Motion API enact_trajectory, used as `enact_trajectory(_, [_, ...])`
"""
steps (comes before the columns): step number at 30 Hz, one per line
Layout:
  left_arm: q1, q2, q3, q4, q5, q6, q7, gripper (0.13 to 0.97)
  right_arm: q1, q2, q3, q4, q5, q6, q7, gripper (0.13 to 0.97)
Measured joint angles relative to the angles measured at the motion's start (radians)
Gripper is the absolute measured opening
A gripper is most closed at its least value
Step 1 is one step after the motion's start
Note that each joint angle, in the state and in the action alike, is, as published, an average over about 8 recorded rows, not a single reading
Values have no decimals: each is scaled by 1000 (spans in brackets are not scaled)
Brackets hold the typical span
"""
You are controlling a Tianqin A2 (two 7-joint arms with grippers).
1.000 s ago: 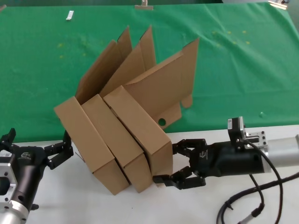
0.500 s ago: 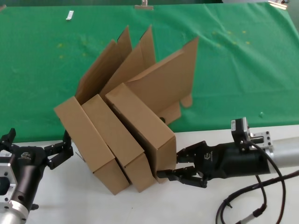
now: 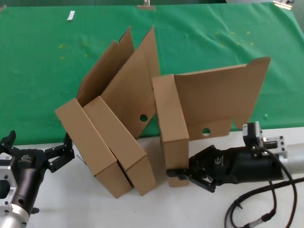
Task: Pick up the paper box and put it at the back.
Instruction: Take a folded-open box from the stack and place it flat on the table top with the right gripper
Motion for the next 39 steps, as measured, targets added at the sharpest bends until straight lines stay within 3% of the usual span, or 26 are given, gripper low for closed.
enact_trajectory(8, [0, 0, 0, 0, 0, 0, 0, 966, -11, 89, 38, 163, -6, 81, 64, 158])
enact_trajectory(15, [0, 0, 0, 0, 0, 0, 0, 966, 128, 178, 41, 149, -111, 210, 63, 154])
enact_trajectory(21, [0, 0, 0, 0, 0, 0, 0, 966, 332, 185, -35, -32, -273, 318, -31, 153])
enact_trajectory(29, [0, 0, 0, 0, 0, 0, 0, 966, 572, 57, -203, -408, -499, 582, -243, 153])
enact_trajectory(33, [0, 0, 0, 0, 0, 0, 0, 966, 621, -18, -271, -561, -571, 697, -300, 153])
enact_trajectory(39, [0, 0, 0, 0, 0, 0, 0, 966, 618, -107, -342, -666, -637, 776, -271, 153])
